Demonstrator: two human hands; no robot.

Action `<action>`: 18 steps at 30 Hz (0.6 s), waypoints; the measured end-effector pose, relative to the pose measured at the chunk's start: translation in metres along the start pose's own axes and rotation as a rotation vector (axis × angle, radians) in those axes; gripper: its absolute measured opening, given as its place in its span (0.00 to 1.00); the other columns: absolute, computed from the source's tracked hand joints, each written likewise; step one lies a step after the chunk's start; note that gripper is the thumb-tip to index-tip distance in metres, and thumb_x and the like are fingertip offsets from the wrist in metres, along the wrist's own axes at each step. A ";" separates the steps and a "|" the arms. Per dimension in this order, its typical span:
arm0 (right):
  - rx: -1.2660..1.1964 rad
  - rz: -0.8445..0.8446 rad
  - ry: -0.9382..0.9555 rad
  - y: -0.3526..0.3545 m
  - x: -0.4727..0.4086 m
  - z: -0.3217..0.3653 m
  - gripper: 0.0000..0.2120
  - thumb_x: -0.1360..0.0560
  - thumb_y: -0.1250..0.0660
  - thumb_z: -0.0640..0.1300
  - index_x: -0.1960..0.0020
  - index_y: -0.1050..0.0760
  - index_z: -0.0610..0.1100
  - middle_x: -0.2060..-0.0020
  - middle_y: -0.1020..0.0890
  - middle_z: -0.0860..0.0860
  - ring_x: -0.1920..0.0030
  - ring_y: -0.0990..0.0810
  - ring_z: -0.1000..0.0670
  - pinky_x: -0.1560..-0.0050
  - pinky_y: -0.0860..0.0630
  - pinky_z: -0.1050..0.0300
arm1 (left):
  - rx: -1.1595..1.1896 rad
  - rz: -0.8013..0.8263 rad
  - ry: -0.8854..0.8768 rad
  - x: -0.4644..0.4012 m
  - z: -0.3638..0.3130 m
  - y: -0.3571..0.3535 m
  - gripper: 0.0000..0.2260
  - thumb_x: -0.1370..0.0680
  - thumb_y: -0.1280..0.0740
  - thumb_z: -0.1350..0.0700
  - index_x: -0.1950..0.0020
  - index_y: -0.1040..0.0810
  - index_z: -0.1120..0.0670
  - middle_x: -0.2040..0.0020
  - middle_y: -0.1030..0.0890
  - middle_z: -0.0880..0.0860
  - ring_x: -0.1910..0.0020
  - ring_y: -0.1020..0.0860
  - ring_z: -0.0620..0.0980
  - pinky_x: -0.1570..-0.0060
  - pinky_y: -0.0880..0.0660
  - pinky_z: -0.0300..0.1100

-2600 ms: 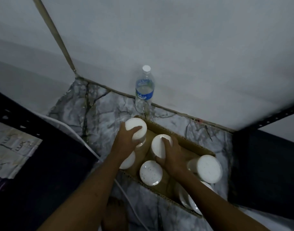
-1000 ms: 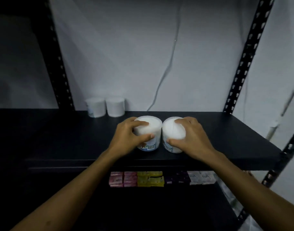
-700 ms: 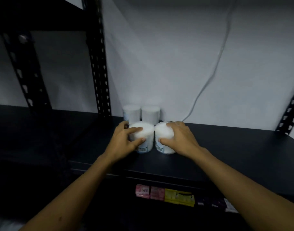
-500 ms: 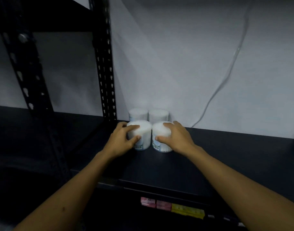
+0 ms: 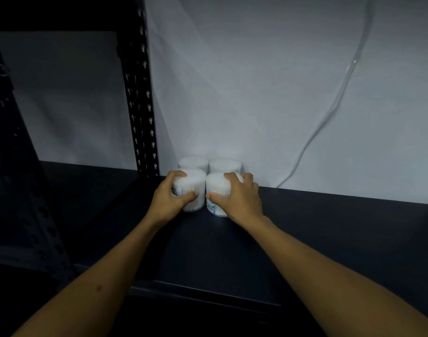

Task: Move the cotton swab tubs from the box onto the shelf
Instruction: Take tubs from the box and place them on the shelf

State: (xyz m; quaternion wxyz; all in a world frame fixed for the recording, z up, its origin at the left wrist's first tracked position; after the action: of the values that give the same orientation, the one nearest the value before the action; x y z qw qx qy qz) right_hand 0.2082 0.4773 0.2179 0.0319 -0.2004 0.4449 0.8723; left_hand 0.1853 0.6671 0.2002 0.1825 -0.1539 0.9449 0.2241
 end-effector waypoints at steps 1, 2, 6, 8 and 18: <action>0.000 0.024 -0.009 0.002 0.001 0.001 0.37 0.34 0.30 0.65 0.31 0.37 0.53 0.34 0.38 0.47 0.37 0.35 0.43 0.48 0.27 0.49 | -0.029 -0.003 -0.007 0.002 -0.001 0.000 0.24 0.32 0.24 0.54 0.41 0.29 0.45 0.42 0.26 0.50 0.45 0.24 0.51 0.49 0.23 0.44; 0.005 0.044 -0.009 0.005 0.003 0.001 0.40 0.35 0.29 0.65 0.29 0.40 0.53 0.33 0.39 0.47 0.36 0.36 0.43 0.46 0.27 0.47 | -0.062 -0.006 -0.014 0.006 -0.003 0.001 0.28 0.33 0.23 0.53 0.38 0.31 0.44 0.39 0.28 0.51 0.43 0.26 0.51 0.46 0.24 0.45; 0.005 0.039 0.003 0.028 0.024 -0.006 0.44 0.34 0.28 0.62 0.27 0.45 0.51 0.29 0.45 0.45 0.32 0.38 0.41 0.41 0.28 0.44 | -0.135 -0.086 -0.011 0.023 -0.018 0.007 0.35 0.33 0.23 0.53 0.31 0.37 0.46 0.32 0.34 0.53 0.36 0.32 0.50 0.37 0.32 0.44; -0.010 0.040 0.000 0.045 0.039 -0.016 0.40 0.33 0.28 0.60 0.28 0.42 0.50 0.30 0.41 0.45 0.32 0.38 0.42 0.41 0.28 0.46 | -0.268 -0.108 -0.051 0.036 -0.030 0.007 0.34 0.32 0.25 0.54 0.30 0.37 0.49 0.32 0.36 0.54 0.34 0.33 0.52 0.38 0.34 0.42; 0.136 0.023 -0.031 0.163 0.141 -0.096 0.27 0.27 0.31 0.54 0.31 0.34 0.48 0.33 0.31 0.47 0.32 0.36 0.45 0.39 0.30 0.49 | -0.549 0.038 -0.408 0.105 -0.114 -0.065 0.17 0.28 0.32 0.54 0.40 0.26 0.55 0.38 0.29 0.57 0.36 0.32 0.57 0.42 0.28 0.52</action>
State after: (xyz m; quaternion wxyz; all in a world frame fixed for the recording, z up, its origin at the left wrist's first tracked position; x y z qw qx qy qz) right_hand 0.0713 0.2863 0.2384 0.0423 -0.1793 0.5046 0.8434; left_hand 0.0847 0.5354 0.2274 0.3153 -0.1316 0.7960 0.4997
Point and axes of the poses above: each hand's wrist, its own x-axis away from the middle knuckle, its own y-axis out of the back of the hand, z = x × y, the point moved 1 cm from there along -x, towards the middle knuckle
